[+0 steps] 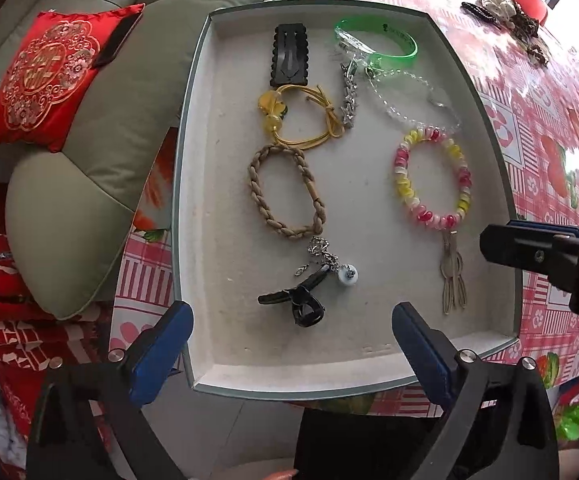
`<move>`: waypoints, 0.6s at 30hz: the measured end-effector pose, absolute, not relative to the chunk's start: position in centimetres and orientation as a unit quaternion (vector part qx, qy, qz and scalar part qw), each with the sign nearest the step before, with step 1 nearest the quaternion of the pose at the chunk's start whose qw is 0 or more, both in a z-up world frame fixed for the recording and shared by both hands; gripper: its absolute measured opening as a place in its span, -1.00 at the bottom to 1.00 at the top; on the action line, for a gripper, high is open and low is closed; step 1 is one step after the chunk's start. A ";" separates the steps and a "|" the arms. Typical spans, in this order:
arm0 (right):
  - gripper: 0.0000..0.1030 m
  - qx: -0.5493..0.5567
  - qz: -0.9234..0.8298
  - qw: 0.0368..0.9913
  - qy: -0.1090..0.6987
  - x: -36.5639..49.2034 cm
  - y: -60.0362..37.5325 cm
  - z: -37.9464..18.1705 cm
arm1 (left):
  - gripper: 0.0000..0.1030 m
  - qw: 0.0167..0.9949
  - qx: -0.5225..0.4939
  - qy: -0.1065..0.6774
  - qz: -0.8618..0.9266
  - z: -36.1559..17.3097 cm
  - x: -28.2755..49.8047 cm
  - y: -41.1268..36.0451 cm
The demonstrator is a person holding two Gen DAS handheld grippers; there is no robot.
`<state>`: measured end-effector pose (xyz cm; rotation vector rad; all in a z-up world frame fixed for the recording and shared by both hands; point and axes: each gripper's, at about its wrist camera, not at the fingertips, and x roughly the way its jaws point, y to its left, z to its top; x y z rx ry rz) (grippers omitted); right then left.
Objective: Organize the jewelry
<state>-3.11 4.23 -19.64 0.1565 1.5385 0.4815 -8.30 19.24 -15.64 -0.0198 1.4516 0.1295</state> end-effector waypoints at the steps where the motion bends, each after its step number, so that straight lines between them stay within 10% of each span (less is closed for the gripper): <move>1: -0.46 0.070 0.215 0.689 0.688 -3.1 4.2 -19.6 | 1.00 0.746 -0.008 0.663 0.060 -15.6 -8.3 19.2; 18: -0.20 0.060 0.207 0.686 0.695 -3.4 4.9 -19.2 | 1.00 0.744 0.009 0.665 0.062 -14.0 -8.9 18.4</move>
